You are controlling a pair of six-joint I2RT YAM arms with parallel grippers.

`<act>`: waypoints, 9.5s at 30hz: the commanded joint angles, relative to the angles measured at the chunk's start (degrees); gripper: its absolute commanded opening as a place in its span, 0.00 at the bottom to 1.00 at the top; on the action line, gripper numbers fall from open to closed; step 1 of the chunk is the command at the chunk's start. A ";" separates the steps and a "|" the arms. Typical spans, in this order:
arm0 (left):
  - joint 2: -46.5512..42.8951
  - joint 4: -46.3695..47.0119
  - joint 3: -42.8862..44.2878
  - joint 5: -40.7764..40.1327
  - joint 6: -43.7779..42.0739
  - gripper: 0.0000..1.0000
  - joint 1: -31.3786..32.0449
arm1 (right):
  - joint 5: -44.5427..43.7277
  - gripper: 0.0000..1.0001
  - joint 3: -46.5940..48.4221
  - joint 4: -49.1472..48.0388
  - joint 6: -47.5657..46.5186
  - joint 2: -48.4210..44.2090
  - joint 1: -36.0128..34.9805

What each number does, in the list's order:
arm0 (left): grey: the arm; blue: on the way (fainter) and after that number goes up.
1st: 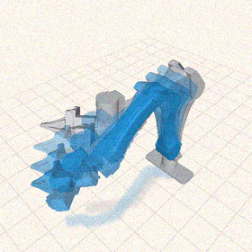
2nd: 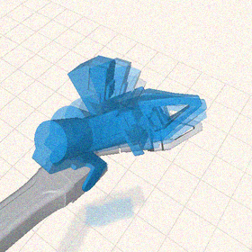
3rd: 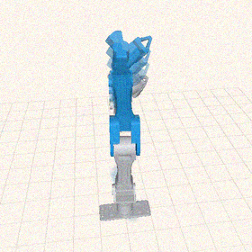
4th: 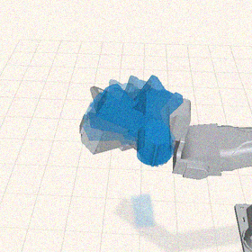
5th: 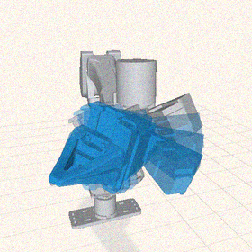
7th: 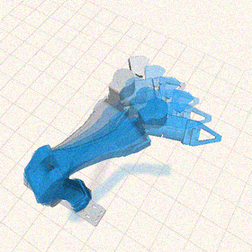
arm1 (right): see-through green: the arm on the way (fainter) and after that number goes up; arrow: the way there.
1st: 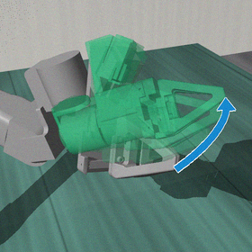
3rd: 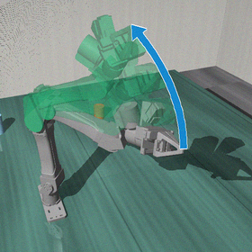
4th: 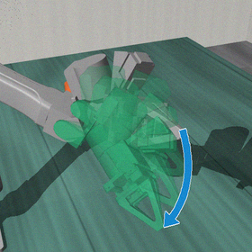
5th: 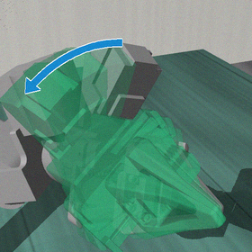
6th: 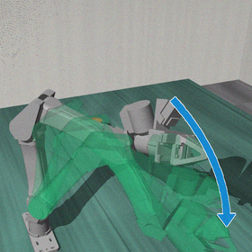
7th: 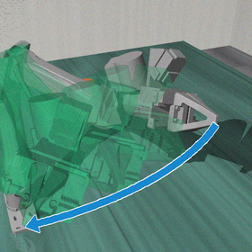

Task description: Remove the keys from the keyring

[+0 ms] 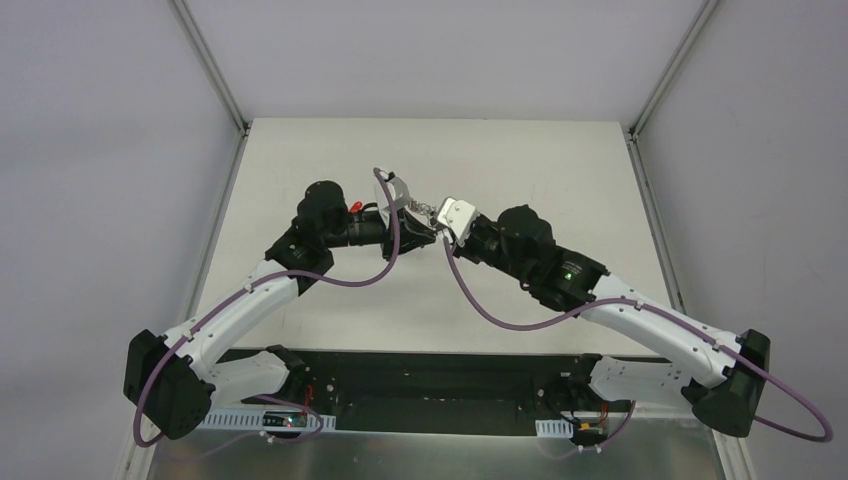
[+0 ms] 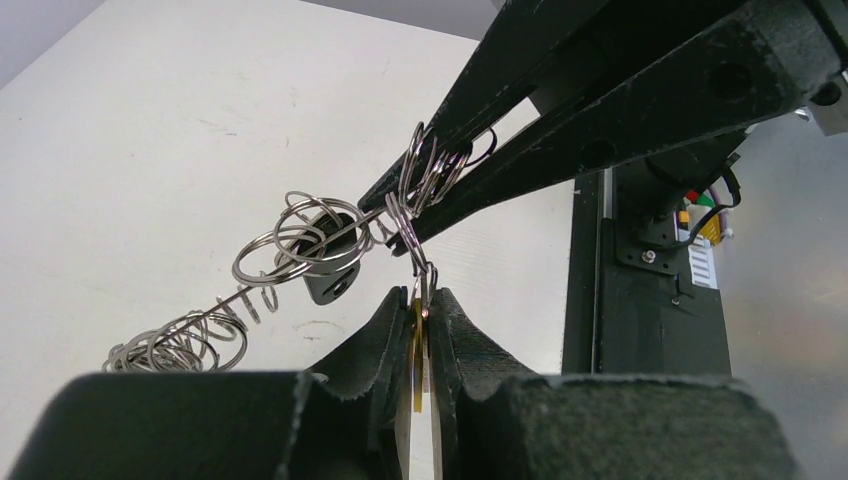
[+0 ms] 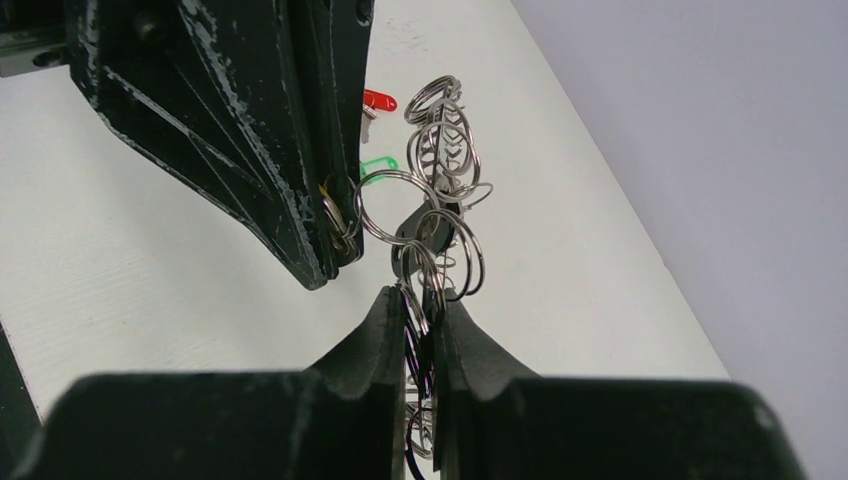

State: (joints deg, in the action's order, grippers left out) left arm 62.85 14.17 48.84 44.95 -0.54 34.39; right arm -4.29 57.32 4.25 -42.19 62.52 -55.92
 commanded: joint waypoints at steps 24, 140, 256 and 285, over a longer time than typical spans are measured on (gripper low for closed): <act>3.26 -5.35 5.38 9.96 2.11 0.00 -0.38 | 10.43 0.37 -18.22 -4.91 11.80 -19.12 0.51; 18.58 -74.88 41.64 -43.23 -31.49 0.00 26.61 | 24.08 0.83 -43.69 -48.11 45.66 -21.63 7.71; 30.12 -90.18 68.27 -61.28 -29.36 0.00 34.28 | 15.05 0.60 -37.82 -63.60 33.52 -10.40 -0.94; 27.78 -88.35 67.00 -56.20 -28.43 0.00 34.26 | 14.27 0.30 -33.97 -55.58 30.22 -10.16 -0.82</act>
State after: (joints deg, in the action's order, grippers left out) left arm 94.26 -75.48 115.68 -13.06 -30.28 68.27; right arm 8.51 20.21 -48.21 -11.35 51.92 -56.75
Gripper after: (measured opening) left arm 0.092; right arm 0.434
